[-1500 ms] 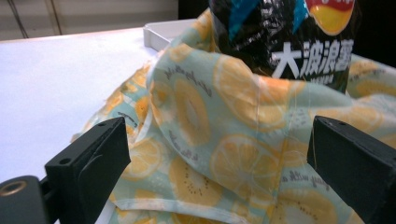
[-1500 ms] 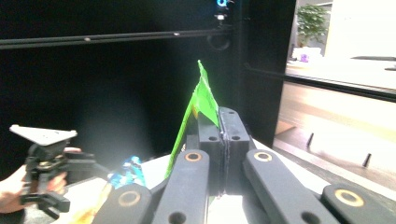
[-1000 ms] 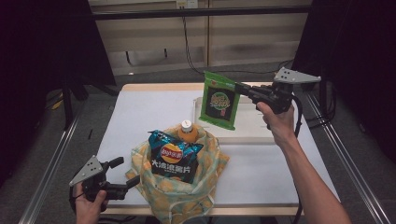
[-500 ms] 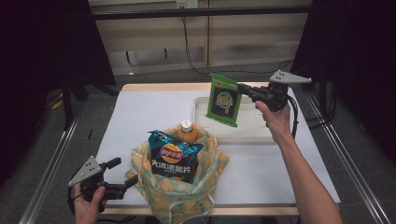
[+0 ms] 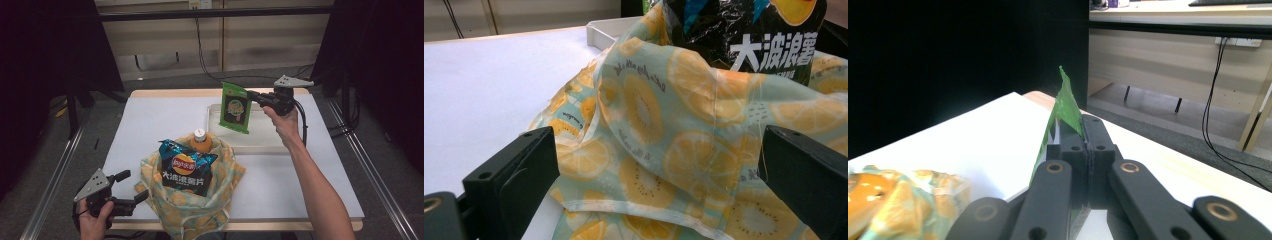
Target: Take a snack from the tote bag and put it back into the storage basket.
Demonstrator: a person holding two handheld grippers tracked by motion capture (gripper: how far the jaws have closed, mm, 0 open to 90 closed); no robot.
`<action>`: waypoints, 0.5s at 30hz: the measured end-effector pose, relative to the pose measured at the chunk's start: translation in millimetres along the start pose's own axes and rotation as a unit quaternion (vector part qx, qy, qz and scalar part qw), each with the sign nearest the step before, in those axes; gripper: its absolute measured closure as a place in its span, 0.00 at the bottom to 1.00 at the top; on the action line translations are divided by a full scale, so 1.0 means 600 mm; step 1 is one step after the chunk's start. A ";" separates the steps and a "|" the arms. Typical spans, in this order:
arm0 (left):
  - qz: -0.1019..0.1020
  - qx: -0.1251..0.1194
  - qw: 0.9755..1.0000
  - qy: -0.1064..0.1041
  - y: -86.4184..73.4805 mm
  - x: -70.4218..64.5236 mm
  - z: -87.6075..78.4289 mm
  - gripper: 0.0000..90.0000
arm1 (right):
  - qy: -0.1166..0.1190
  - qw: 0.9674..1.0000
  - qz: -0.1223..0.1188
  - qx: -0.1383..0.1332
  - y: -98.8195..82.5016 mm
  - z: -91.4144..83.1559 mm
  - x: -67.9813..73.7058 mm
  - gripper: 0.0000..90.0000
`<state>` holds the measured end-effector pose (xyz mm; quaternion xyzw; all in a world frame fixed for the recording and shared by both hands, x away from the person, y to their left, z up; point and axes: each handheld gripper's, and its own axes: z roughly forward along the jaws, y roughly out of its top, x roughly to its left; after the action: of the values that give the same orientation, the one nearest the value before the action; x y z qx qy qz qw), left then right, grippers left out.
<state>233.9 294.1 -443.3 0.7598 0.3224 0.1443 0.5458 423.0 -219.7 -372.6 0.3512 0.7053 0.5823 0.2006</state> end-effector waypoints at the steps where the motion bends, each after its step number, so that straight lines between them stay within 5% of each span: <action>1: 0.001 0.001 1.000 0.001 0.000 -0.001 0.001 0.03 | 0.000 1.000 0.003 0.002 -0.002 0.005 -0.003 0.99; 15: 0.008 0.008 1.000 0.011 0.001 -0.004 -0.001 0.04 | -0.013 0.999 0.001 0.040 -0.028 0.064 -0.024 0.99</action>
<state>231.8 292.5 -442.4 0.7652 0.3230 0.1543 0.5350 454.7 -205.3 -399.5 0.3670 0.7254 0.5490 0.1944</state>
